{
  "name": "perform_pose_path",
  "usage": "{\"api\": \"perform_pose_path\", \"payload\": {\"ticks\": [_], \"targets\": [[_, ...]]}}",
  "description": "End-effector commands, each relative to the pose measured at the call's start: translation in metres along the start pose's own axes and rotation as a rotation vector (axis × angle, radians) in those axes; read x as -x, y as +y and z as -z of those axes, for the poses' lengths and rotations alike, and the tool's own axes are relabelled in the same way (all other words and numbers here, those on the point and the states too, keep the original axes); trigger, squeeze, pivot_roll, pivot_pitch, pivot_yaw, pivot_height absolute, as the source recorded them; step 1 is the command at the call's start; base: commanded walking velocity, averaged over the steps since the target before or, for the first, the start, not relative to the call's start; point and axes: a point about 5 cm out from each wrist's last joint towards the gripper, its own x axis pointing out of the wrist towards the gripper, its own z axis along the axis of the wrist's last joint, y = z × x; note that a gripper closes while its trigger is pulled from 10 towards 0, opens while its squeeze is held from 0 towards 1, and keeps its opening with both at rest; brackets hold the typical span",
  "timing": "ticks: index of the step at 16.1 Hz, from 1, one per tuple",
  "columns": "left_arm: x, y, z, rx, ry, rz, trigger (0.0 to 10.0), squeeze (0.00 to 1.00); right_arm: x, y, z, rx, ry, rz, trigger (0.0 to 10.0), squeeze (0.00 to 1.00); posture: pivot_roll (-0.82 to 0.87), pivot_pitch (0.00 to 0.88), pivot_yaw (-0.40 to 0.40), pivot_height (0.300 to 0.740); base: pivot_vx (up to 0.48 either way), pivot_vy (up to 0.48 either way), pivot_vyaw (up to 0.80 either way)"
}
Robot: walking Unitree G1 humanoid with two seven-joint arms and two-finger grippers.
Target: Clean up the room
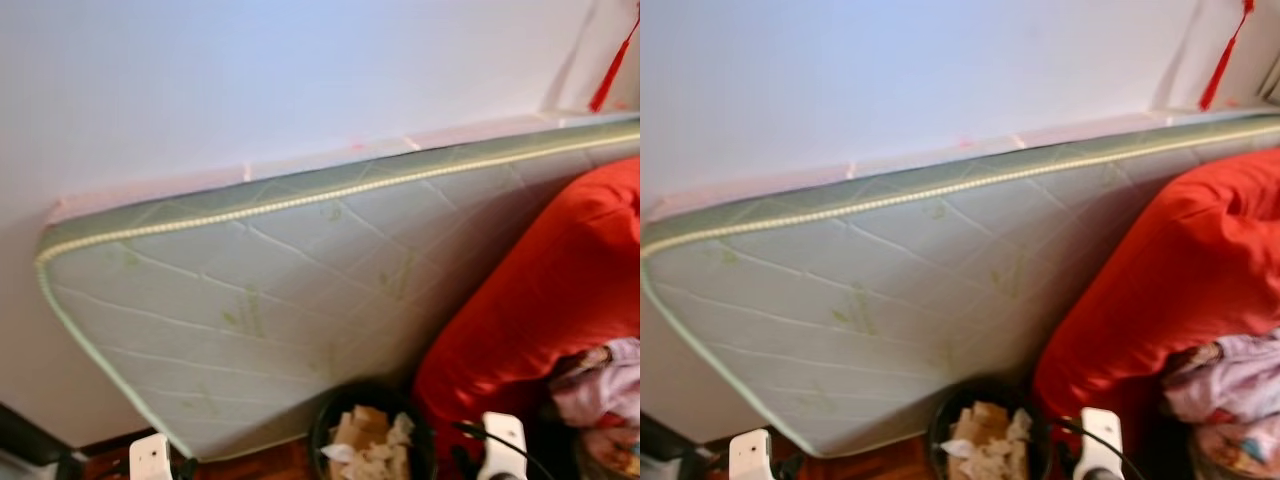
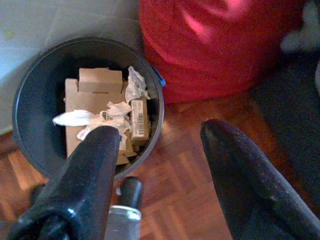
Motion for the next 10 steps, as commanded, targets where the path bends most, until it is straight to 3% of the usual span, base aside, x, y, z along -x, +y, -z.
{"api": "perform_pose_path", "payload": {"ticks": [1, 5, 7, 10], "targets": [[0.001, 0.003, 0.003, -0.027, 0.028, -0.008, 10.0, 0.0, 0.001, -0.003, 0.006, -0.069, 0.012, 0.025, 10.0, 0.0, 0.13, 0.0, 0.02, 0.74, 0.0, 0.0, 0.0], [-0.001, 0.004, 0.001, -0.001, 0.025, -0.037, 10.0, 0.0, 0.005, -0.007, 0.021, -0.025, 0.064, 0.021, 10.0, 0.0, 0.13, 0.0, 0.007, 0.74, 0.0, 0.0, 0.0], [-0.001, -0.001, 0.002, 0.005, 0.035, -0.033, 10.0, 0.0, 0.004, 0.008, 0.024, -0.041, 0.054, 0.004, 10.0, 0.0, 0.14, 0.0, -0.006, 0.74, 0.0, 0.0, 0.0], [-0.001, -0.007, 0.007, -0.003, 0.05, -0.016, 10.0, 0.0, 0.004, 0.01, 0.026, -0.012, 0.058, -0.02, 10.0, 0.0, 0.15, 0.0, -0.02, 0.74, 0.0, 0.0, 0.0]]}}
